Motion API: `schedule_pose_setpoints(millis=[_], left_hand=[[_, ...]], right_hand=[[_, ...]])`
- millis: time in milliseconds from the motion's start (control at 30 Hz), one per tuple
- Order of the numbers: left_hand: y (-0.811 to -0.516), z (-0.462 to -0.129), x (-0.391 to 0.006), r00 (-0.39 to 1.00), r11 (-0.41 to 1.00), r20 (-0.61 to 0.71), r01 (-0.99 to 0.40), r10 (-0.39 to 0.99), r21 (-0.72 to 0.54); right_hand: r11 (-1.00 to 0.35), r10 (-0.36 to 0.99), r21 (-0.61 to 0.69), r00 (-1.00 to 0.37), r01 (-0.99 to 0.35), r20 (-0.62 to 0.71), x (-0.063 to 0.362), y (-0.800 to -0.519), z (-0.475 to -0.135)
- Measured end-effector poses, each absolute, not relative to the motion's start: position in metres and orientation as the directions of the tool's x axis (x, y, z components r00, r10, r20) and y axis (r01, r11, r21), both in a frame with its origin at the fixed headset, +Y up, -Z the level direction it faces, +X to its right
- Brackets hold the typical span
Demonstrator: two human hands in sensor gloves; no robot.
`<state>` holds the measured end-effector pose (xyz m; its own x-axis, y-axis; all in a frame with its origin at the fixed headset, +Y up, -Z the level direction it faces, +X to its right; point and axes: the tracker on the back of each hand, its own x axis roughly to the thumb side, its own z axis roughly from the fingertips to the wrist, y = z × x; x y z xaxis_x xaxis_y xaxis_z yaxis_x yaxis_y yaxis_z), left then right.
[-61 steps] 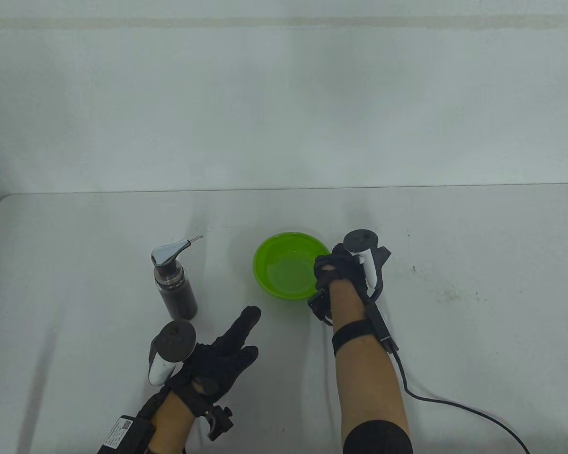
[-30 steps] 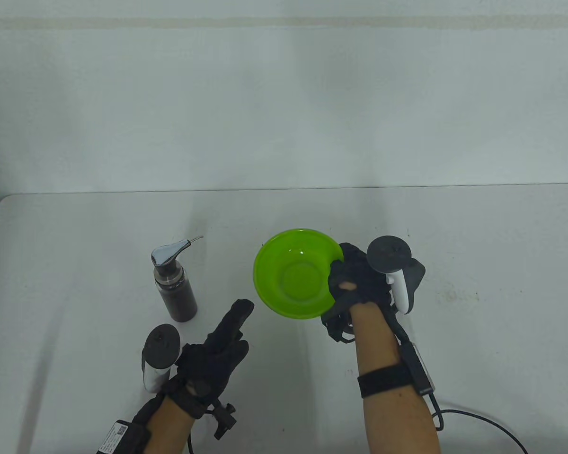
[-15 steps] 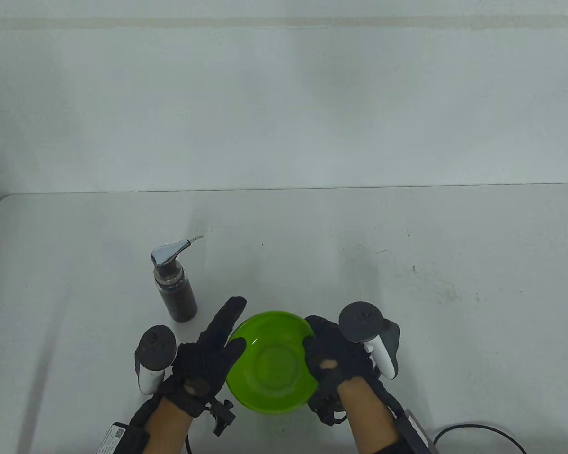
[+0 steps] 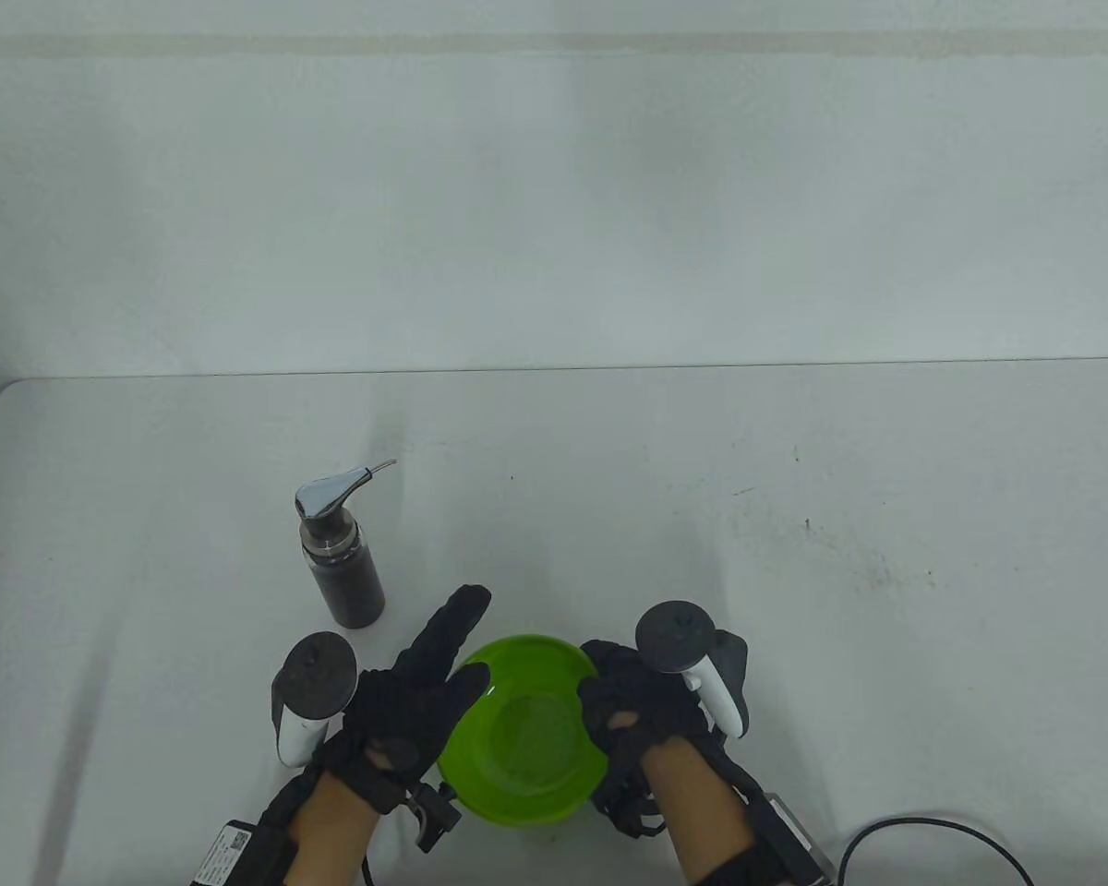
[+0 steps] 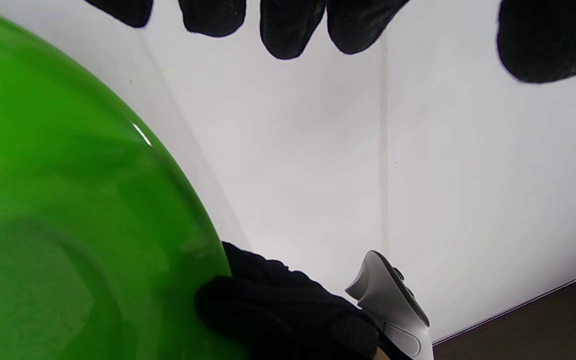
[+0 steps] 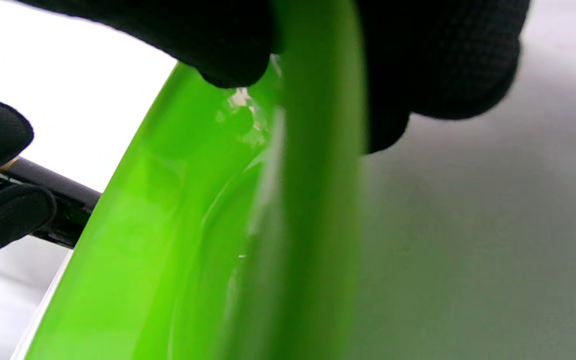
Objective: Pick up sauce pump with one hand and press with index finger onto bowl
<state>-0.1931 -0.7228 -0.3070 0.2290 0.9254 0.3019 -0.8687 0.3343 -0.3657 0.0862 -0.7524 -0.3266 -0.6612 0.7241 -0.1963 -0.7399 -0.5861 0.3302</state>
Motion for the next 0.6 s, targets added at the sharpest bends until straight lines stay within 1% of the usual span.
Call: schedule_pose_setpoints(millis=[233,400,533,600], left_hand=[[-0.723,-0.307,-0.193,0.236,0.341,0.300,-0.865,0.924,-0.368],[-0.720,-0.307,-0.195,0.272,0.380,0.319,-0.854,0.908,-0.354],[-0.706,-0.303,-0.196,0.270,0.397,0.390,-0.869,0.880,-0.295],[-0.695,-0.301,-0.199,0.291,0.415,0.448,-0.886,0.845,-0.206]], right_hand=[[-0.543,0.754,0.346,-0.626,-0.765,-0.201,0.091,-0.754,-0.328],[-0.501,0.780,0.344,-0.586,-0.794,-0.219,0.097,-0.752,-0.328],[-0.476,0.805,0.329,-0.555,-0.815,-0.209,0.103,-0.746,-0.329],[-0.464,0.818,0.319,-0.539,-0.826,-0.203,0.106,-0.744,-0.327]])
